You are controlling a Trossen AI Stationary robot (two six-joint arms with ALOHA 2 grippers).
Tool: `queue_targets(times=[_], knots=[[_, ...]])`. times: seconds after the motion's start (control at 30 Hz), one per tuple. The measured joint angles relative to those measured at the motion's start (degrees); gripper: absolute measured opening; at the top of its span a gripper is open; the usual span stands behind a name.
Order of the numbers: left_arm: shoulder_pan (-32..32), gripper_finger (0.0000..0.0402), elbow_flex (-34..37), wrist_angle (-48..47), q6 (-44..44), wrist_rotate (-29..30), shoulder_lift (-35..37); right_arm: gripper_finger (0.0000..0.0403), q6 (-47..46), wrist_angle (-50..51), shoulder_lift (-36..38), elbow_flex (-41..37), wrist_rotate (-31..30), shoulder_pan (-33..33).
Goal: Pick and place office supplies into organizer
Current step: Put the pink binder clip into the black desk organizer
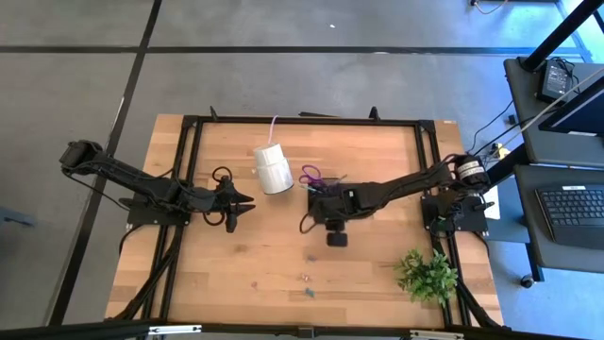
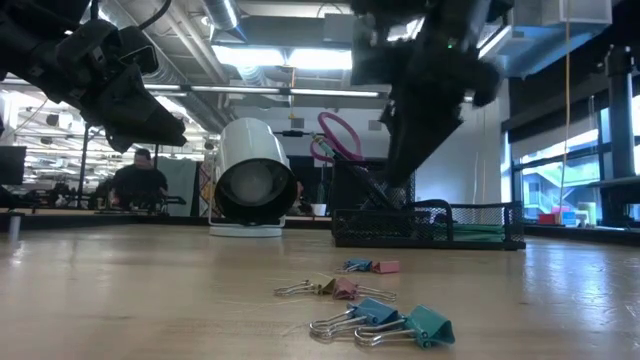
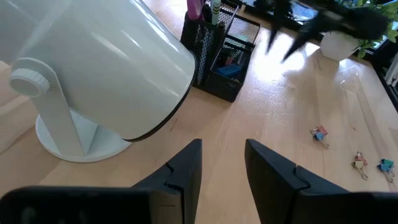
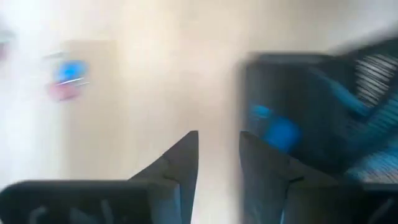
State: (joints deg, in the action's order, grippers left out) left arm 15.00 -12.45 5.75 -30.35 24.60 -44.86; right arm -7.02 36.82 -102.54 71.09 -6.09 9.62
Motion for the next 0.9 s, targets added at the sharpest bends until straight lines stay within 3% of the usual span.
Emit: queue_targets(times=[0.2,0.47,0.73,0.9], knots=[[0.0,0.0116,0.0,0.0,-0.1,0.0,0.0,0.0119,3.8,-2.3,0.0,1.1,6.8,2.2],[0.0,0.0116,0.0,0.0,-0.6,0.0,0.0,0.0119,-22.7,-5.1,0.0,1.1,9.5,3.7],[0.0,0.0116,0.0,0.0,3.5,-0.1,0.0,0.0119,-32.8,-11.5,0.0,1.2,10.9,7.5],[0.0,0.0116,0.0,0.0,8.5,-0.2,0.0,0.012,-42.7,-14.3,0.0,1.2,7.4,9.4]])
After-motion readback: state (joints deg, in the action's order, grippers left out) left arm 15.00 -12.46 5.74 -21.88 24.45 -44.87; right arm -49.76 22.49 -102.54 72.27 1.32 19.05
